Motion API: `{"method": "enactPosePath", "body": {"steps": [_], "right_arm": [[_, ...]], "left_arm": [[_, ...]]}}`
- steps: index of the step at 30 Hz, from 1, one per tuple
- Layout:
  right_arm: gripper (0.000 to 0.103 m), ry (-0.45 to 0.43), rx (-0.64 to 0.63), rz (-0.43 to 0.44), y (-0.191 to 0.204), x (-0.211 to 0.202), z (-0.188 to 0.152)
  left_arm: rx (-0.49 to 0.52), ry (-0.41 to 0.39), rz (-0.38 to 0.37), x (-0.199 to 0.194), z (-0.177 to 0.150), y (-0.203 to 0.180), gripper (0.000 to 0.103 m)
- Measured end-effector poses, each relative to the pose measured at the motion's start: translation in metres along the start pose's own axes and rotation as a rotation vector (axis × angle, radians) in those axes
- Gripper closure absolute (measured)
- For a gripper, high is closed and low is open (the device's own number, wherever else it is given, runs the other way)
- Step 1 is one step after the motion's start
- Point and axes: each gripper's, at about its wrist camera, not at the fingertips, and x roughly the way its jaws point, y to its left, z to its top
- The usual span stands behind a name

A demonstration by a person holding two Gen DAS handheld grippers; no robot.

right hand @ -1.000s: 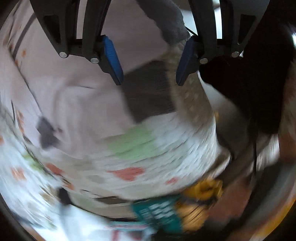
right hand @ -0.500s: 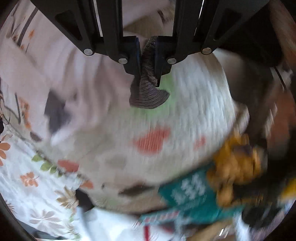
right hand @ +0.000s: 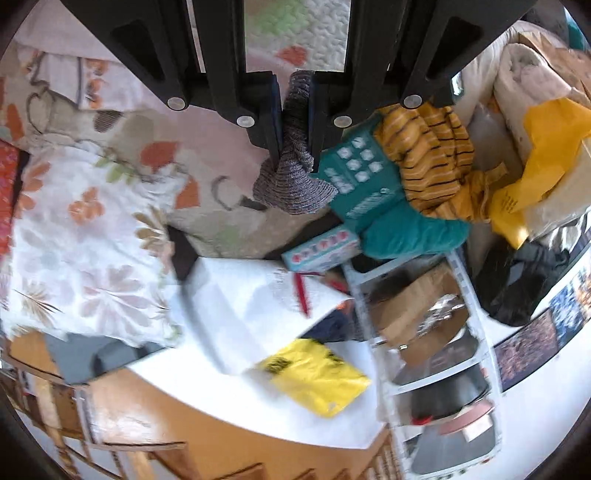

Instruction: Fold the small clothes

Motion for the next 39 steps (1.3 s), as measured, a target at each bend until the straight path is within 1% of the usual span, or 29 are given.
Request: {"method": "enactPosePath", "body": {"steps": [2,3,4,5,10,15,18,21,24,25,26,27,28,29,30,32,33,34,37,39], "right_arm": [[0.091,0.036,0.026,-0.082,-0.036,-0.005,-0.014],[0.091,0.050,0.037,-0.103,-0.049,-0.008,-0.020],[0.091,0.076,0.056,-0.154,-0.072,-0.011,-0.033],[0.091,0.089,0.068,-0.180,-0.086,-0.012,-0.039],[0.091,0.161,0.237,-0.337,-0.195,-0.030,-0.101],[0.091,0.198,0.396,-0.467,-0.286,-0.052,-0.156],[0.091,0.226,0.502,-0.539,-0.339,-0.063,-0.191],[0.091,0.242,0.583,-0.593,-0.376,-0.072,-0.222],[0.091,0.250,0.636,-0.616,-0.397,-0.077,-0.242],[0.091,0.256,0.647,-0.627,-0.403,-0.078,-0.248],[0.090,0.261,0.655,-0.619,-0.406,-0.078,-0.252],[0.089,0.272,0.671,-0.596,-0.410,-0.076,-0.256],[0.087,0.290,0.689,-0.593,-0.415,-0.074,-0.261],[0.083,0.293,0.699,-0.610,-0.418,-0.075,-0.265],[0.083,0.288,0.707,-0.632,-0.420,-0.077,-0.268],[0.082,0.267,0.721,-0.662,-0.422,-0.087,-0.272],[0.080,0.259,0.723,-0.685,-0.422,-0.092,-0.272],[0.075,0.247,0.717,-0.723,-0.422,-0.100,-0.272],[0.074,0.183,0.678,-0.789,-0.411,-0.118,-0.262],[0.074,0.146,0.652,-0.756,-0.400,-0.122,-0.253]], "left_arm": [[0.026,0.010,-0.002,0.004,-0.005,-0.008,0.023],[0.037,0.015,0.000,0.007,-0.007,-0.012,0.023],[0.049,0.021,0.003,0.009,-0.010,-0.016,0.023],[0.065,0.028,0.006,0.013,-0.013,-0.021,0.023],[0.148,0.060,0.018,0.027,-0.031,-0.046,0.023],[0.249,0.114,0.011,0.045,-0.057,-0.078,0.023],[0.328,0.134,0.011,0.055,-0.078,-0.100,0.023],[0.425,0.159,0.004,0.065,-0.106,-0.124,0.023],[0.529,0.196,-0.014,0.072,-0.135,-0.147,0.023],[0.549,0.204,-0.019,0.074,-0.141,-0.152,0.023],[0.567,0.218,-0.027,0.076,-0.148,-0.156,0.023],[0.576,0.238,-0.034,0.080,-0.153,-0.160,0.023],[0.578,0.253,-0.034,0.083,-0.155,-0.162,0.023],[0.581,0.261,-0.024,0.087,-0.157,-0.163,0.023],[0.585,0.260,-0.011,0.089,-0.159,-0.164,0.023],[0.589,0.253,0.015,0.093,-0.161,-0.166,0.023],[0.585,0.253,0.020,0.094,-0.159,-0.166,0.023],[0.580,0.256,0.023,0.094,-0.159,-0.166,0.023],[0.575,0.266,0.033,0.098,-0.159,-0.166,0.023],[0.581,0.274,0.041,0.100,-0.161,-0.167,0.023]]}}
